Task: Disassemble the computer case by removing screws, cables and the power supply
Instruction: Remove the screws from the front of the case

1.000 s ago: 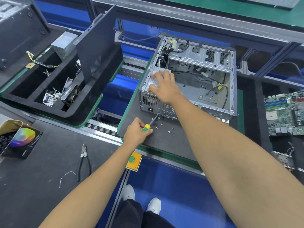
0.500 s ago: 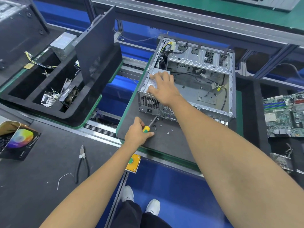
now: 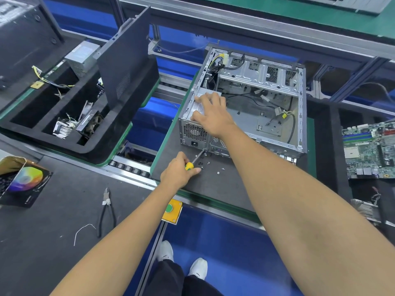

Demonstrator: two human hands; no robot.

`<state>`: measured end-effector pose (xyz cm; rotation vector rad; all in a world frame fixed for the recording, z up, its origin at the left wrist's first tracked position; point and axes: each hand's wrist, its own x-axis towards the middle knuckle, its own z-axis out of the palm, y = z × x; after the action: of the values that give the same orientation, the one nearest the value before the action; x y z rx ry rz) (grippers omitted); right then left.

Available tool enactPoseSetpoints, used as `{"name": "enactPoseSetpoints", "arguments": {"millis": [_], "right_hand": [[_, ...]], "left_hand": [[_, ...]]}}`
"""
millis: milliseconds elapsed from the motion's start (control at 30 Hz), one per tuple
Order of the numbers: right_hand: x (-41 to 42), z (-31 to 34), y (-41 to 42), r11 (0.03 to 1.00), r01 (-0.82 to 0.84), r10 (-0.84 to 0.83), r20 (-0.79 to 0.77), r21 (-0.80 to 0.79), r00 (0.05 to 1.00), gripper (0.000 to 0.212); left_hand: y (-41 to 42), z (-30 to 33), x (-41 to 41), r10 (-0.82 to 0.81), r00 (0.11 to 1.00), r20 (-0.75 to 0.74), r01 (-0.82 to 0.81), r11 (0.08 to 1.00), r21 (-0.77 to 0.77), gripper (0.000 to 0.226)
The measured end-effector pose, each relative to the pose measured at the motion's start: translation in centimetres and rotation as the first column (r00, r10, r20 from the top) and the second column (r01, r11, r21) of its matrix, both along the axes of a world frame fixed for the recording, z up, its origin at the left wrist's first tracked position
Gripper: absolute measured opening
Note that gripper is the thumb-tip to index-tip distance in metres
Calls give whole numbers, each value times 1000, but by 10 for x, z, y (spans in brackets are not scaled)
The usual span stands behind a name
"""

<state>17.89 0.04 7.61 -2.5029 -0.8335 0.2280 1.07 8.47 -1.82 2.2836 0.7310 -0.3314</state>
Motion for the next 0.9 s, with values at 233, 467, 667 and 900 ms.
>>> {"name": "enactPoseSetpoints", "arguments": {"millis": [233, 467, 667, 900], "right_hand": [[0, -1, 0, 1000, -1, 1, 3, -1, 1000, 55], [2, -3, 0, 1000, -11, 11, 12, -16, 1000, 55], [-6, -1, -3, 994, -6, -8, 132, 107, 991, 50], [-79, -58, -47, 956, -253, 163, 454, 146, 876, 35]], "left_hand": [[12, -1, -7, -9, 1000, 24, 10, 1000, -26, 30], [24, -7, -19, -7, 995, 100, 10, 1000, -27, 25], [24, -15, -30, -21, 989, 149, 26, 999, -30, 22], [31, -14, -33, -37, 983, 178, 38, 999, -3, 25]]}}
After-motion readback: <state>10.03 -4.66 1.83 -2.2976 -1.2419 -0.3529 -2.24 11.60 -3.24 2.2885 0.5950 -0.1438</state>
